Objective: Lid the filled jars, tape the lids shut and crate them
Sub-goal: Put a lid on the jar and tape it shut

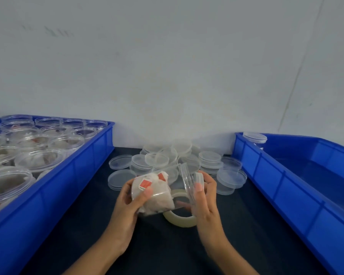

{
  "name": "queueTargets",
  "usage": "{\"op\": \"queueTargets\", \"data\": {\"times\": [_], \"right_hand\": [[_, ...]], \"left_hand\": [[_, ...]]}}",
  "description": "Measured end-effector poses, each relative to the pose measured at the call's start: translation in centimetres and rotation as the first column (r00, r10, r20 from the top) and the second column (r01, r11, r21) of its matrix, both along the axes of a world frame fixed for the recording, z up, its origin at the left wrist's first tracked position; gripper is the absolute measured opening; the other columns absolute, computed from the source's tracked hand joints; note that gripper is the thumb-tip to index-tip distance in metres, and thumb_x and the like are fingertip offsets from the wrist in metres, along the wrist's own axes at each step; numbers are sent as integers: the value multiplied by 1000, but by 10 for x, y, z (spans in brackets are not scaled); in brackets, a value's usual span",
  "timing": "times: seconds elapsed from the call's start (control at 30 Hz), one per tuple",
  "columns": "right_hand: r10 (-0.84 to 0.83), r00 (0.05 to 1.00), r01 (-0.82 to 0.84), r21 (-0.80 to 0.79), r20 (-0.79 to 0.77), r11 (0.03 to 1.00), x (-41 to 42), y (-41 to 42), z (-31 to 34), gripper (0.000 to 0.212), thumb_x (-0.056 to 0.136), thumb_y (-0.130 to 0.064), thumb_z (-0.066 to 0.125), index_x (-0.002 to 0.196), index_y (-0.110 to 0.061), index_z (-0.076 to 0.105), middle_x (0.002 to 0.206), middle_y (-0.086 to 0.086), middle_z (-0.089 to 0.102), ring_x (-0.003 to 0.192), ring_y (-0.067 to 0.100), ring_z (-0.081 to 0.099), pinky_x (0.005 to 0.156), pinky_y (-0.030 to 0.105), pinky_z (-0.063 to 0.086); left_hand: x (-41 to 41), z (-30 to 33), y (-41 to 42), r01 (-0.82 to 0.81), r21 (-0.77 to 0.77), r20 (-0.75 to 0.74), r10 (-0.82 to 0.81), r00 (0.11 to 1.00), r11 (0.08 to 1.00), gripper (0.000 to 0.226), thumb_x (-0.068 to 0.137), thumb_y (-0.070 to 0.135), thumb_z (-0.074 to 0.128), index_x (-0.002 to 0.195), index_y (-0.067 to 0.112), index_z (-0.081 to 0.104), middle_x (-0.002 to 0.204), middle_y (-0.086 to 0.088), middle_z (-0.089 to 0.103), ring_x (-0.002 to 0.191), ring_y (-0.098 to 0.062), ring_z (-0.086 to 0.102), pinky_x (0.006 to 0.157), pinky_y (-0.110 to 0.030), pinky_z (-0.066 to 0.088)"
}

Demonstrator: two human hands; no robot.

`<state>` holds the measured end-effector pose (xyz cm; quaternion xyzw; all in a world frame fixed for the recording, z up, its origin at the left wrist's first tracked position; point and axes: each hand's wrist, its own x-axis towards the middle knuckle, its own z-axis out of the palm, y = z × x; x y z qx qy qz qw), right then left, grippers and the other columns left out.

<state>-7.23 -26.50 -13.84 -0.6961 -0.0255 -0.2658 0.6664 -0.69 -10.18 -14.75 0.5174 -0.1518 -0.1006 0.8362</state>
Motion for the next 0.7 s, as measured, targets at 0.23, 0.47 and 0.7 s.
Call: {"op": "queueTargets", "data": {"times": [0.23, 0.47, 0.7], "right_hand": [[-105, 985, 136, -242, 138, 961, -3, 12, -4, 51, 87, -60, 42, 135, -50, 29, 132, -16, 35, 121, -11, 38, 91, 2, 36], [-35, 959, 157, -422, 282, 893, 1, 1, -1, 48, 94, -44, 45, 140, -33, 37, 133, -3, 37, 128, 20, 42, 103, 23, 39], [51, 896, 245, -585, 442, 773, 5, 0, 10, 54, 93, -58, 43, 140, -31, 43, 139, -7, 38, 128, 28, 44, 97, 45, 46]], "left_hand": [[-9, 7, -4, 48, 17, 53, -49, 997, 999, 66, 70, 53, 65, 133, 46, 49, 126, 0, 65, 111, -20, 66, 71, -34, 58], [-9, 12, -3, 24, 158, -50, -16, 999, 987, 46, 70, 53, 70, 113, 36, 66, 107, -11, 71, 77, -27, 72, 49, -34, 52], [7, 21, 11, 273, 264, -179, -231, 956, 925, 55, 59, 69, 56, 89, 29, 77, 73, -19, 69, 47, -23, 59, 36, -21, 39]]}}
